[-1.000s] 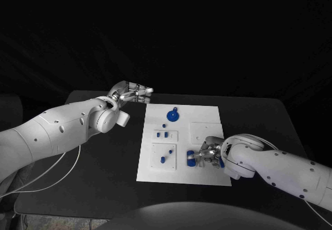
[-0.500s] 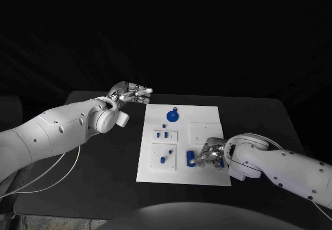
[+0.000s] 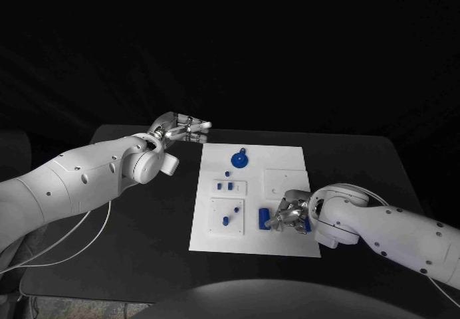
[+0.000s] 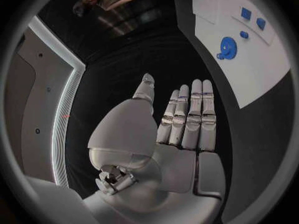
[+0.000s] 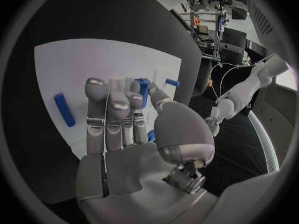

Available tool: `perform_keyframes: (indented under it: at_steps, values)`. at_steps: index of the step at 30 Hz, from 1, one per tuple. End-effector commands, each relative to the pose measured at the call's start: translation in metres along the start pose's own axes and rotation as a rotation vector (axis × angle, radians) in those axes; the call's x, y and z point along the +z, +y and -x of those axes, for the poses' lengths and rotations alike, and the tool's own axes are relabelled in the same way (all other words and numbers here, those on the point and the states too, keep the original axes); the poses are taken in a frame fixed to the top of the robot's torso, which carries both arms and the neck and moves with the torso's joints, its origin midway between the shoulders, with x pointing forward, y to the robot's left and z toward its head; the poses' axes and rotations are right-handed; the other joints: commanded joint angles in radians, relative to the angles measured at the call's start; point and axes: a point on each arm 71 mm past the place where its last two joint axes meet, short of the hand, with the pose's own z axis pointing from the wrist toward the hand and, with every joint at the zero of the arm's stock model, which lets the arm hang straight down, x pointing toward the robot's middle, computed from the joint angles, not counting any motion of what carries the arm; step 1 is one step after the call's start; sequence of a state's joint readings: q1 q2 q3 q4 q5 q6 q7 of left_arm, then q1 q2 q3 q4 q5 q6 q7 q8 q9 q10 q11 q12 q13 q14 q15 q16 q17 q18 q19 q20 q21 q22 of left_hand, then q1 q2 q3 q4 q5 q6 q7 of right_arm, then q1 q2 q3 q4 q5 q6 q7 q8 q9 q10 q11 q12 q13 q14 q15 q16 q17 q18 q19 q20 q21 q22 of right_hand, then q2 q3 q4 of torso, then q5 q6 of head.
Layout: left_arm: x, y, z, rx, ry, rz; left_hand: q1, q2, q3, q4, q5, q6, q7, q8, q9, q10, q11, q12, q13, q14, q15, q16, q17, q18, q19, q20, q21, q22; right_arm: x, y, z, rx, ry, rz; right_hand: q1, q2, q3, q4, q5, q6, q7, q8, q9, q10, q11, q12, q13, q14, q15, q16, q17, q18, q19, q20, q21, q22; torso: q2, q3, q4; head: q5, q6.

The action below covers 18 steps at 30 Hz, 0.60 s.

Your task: Assemble the parts on the task board

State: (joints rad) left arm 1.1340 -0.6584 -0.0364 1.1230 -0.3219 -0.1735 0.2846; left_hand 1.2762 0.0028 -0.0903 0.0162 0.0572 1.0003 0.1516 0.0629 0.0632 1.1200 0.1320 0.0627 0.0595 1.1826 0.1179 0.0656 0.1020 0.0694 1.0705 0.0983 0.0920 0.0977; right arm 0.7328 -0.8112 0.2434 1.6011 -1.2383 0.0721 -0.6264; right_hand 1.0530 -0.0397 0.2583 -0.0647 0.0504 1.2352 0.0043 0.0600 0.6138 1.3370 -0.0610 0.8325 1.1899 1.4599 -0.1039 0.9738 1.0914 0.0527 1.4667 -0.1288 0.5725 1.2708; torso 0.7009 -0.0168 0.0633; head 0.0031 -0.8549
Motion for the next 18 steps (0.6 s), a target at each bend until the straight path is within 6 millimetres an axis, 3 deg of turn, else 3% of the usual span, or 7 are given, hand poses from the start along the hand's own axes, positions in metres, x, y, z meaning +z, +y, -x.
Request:
perform_keyframes:
  at_steps: [1,18]
  values:
    - [0.0005,-0.0010,-0.0018,-0.007,0.010,-0.006,0.002,0.012,0.002,0.005,-0.002,-0.003,0.000,0.001,0.001,-0.006,0.001,-0.004,0.001,-0.006,-0.001,-0.004,0.001,-0.007,0.000,0.005,0.007,-0.001,0.0022,0.0003,0.0003,-0.015,-0.026,-0.011,-0.006,-0.008,0.025,-0.001,-0.002,0.005,-0.006,0.005,0.001,0.003,-0.004,0.000,0.002,-0.001,-0.008,0.001,0.002,-0.008,0.049,-0.007,0.003,-0.002,0.000,0.0000,-0.0006,0.002,-0.001]
    - [0.0008,-0.0008,-0.0021,-0.008,0.012,-0.004,0.002,0.012,0.002,0.005,-0.002,-0.003,0.000,0.001,0.001,-0.006,0.001,-0.004,0.001,-0.006,-0.001,-0.004,0.001,-0.007,0.000,0.005,0.007,-0.001,0.0100,-0.0030,-0.0070,-0.023,0.018,-0.032,-0.023,-0.007,0.048,-0.022,-0.001,0.006,-0.007,0.005,0.016,0.006,-0.005,-0.005,0.010,0.000,-0.008,-0.002,0.006,-0.011,0.049,-0.008,0.007,-0.002,0.000,0.0006,-0.0022,0.004,-0.003]
